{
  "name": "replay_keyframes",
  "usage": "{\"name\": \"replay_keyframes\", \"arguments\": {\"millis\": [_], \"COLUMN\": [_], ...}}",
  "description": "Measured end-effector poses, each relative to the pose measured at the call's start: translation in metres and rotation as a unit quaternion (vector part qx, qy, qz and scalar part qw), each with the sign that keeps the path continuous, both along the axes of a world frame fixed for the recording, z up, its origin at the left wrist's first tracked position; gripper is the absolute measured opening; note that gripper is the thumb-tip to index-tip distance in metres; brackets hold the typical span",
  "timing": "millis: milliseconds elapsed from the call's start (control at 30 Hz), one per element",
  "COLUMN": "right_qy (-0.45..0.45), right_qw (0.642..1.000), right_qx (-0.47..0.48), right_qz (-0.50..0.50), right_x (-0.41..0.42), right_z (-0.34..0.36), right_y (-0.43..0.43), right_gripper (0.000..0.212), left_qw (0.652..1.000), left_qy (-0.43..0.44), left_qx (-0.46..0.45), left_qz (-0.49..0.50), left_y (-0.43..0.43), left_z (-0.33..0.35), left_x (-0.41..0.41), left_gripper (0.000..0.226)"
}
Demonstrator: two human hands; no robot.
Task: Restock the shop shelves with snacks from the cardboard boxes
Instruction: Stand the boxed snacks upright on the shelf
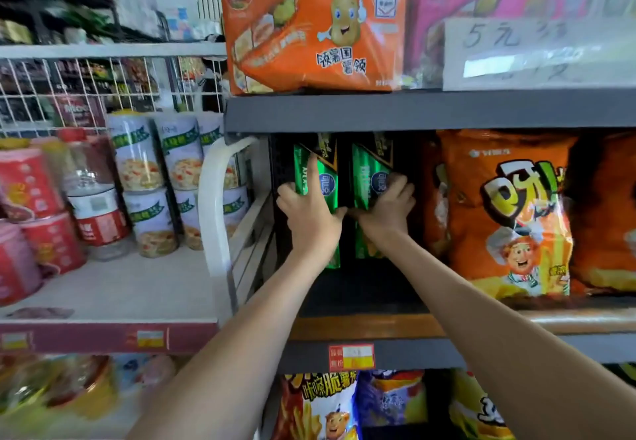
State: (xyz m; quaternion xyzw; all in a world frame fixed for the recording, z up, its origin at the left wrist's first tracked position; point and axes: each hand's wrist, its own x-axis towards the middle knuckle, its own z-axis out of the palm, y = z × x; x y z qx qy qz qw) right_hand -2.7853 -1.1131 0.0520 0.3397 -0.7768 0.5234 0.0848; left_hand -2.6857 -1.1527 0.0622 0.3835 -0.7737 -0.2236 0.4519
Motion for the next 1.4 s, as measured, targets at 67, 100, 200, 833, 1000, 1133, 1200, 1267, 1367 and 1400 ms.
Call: {"name": "replay_keyframes", "arguments": {"millis": [67, 100, 200, 833, 1000, 1133, 1200, 1267, 1367, 1400], "right_qy": [-0.001, 0.004, -0.010, 0.022, 0.005, 0.066, 0.086, 0.094, 0.083, 0.071], "right_qw": [1.000, 1.000, 0.994, 0.974, 0.962, 0.971, 0.979, 0.984, 0.982, 0.980], "right_qx": [0.013, 0.027, 0.111, 0.222, 0.273, 0.226, 0.173, 0.117, 0.065, 0.052], "right_qz": [0.000, 0.000, 0.018, 0.047, 0.021, 0.042, 0.066, 0.099, 0.155, 0.178], "right_x": [-0.002, -0.003, -0.002, 0.005, 0.019, 0.047, 0.061, 0.077, 0.102, 0.110], "right_z": [-0.003, -0.005, -0.010, -0.008, 0.003, 0.014, 0.014, 0.009, -0.012, -0.021], "right_y": [0.001, 0.003, 0.010, 0.020, 0.032, 0.061, 0.083, 0.107, 0.143, 0.154], "right_gripper": [0.084, 0.085, 0.100, 0.111, 0.107, 0.092, 0.082, 0.065, 0.048, 0.047], "left_qw": [0.999, 0.997, 0.976, 0.950, 0.942, 0.958, 0.974, 0.991, 1.000, 0.998], "left_qy": [-0.043, -0.071, -0.200, -0.298, -0.333, -0.286, -0.225, -0.132, 0.025, 0.057], "left_qx": [0.000, 0.011, 0.066, 0.041, 0.017, -0.008, -0.010, -0.017, -0.006, 0.020], "left_qz": [-0.003, -0.014, -0.061, -0.080, -0.024, 0.013, -0.012, -0.031, -0.010, 0.001], "left_y": [-0.005, -0.008, -0.012, -0.020, 0.001, 0.043, 0.073, 0.107, 0.154, 0.168], "left_z": [0.001, 0.001, -0.004, -0.012, 0.002, 0.004, -0.004, -0.016, -0.042, -0.054], "left_x": [0.000, 0.000, 0.011, 0.027, 0.038, 0.057, 0.068, 0.081, 0.097, 0.101], "left_gripper": [0.099, 0.103, 0.118, 0.100, 0.105, 0.094, 0.082, 0.070, 0.056, 0.054]}}
